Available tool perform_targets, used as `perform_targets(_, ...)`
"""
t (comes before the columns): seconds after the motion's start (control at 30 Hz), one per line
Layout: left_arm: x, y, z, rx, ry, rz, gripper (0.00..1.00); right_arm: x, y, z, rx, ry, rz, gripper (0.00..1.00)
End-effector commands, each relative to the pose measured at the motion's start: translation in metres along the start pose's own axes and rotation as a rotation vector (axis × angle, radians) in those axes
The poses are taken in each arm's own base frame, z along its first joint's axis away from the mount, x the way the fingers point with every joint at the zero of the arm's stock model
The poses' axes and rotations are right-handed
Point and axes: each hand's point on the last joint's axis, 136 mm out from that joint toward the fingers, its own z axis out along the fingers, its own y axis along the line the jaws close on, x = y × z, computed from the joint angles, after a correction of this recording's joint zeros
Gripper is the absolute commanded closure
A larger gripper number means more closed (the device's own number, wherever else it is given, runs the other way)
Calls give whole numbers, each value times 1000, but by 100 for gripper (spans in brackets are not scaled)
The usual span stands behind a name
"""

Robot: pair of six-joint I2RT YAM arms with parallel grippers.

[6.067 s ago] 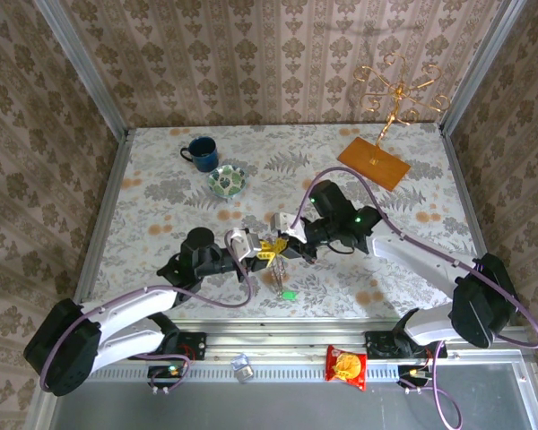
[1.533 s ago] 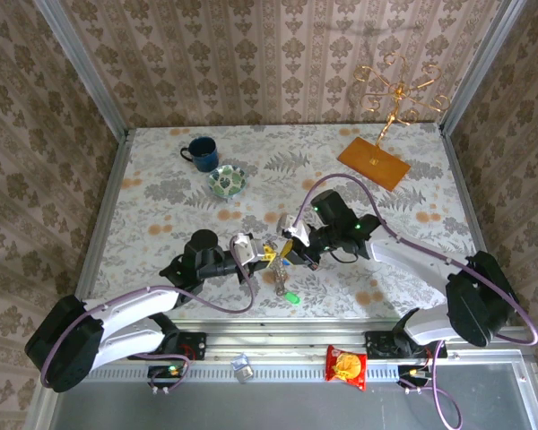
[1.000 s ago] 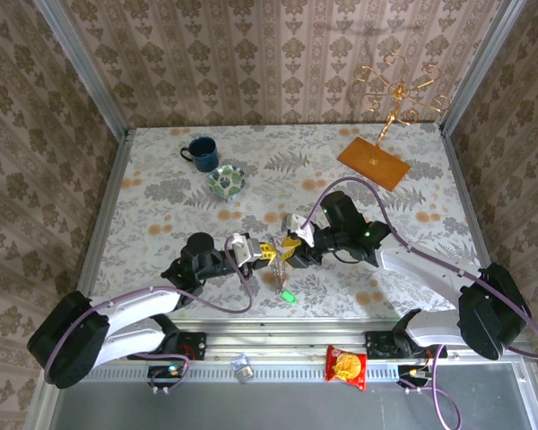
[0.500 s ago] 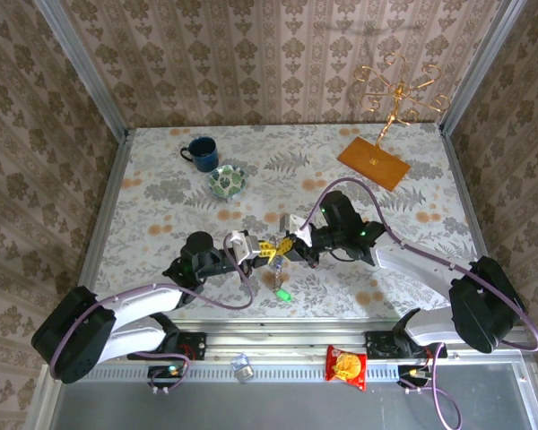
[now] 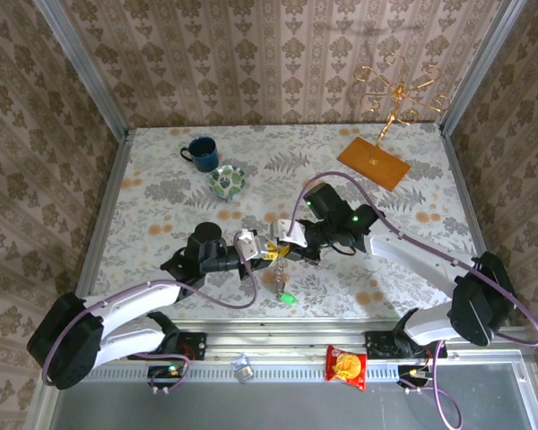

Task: Put the keys on the keyring

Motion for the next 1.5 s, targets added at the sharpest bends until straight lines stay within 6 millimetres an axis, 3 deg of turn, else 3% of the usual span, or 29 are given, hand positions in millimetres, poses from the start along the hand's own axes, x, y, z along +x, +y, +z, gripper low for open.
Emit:
perform_targets(0.0, -1, -1, 0, 21, 58, 56, 91, 5, 19, 1, -70, 117, -81, 100)
perform_targets(0.1, -1, -1, 0, 33, 70, 58, 100, -11, 18, -4, -57, 51, -83, 100)
perform_targets(0.17, -3, -2, -1, 31, 50, 58, 100, -12, 13, -6, -35, 28, -50, 100)
perform_targets(0.23, -5, -1, -2, 7, 23, 56, 100, -6, 9, -6, -25, 1, 22, 92)
perform_targets(0.3, -6, 0, -4, -12, -6, 52, 100, 8, 6, -1, -18, 5, 85, 77)
perform_targets(0.37, -7, 0, -6, -26, -37, 43, 100, 11, 6, -5, 6, -29, 112, 72)
perform_targets(0.53, -9, -1, -6, -28, -59, 39, 100, 9, 7, -6, 0, -87, 159, 75)
perform_targets(0.83, -10, -3, -6, -16, -70, 46, 100, -1, -3, -8, 18, -127, 164, 68)
perform_targets(0.93, -11, -3, -5, -13, -71, 48, 100, -3, -2, -7, 2, -133, 163, 74)
perform_targets(1.1, -10, -3, -5, -11, -68, 49, 100, -4, -1, -7, -13, -144, 171, 99)
perform_targets(1.3, -18, -1, -6, -27, -115, 62, 100, 18, 0, 3, -36, -111, 230, 100)
perform_targets(1.33, -21, -1, -6, -27, -132, 61, 100, 29, 1, 14, -63, -77, 258, 100)
perform_targets(1.47, -23, 0, -5, -26, -152, 57, 100, 19, 1, 13, -89, -110, 260, 100)
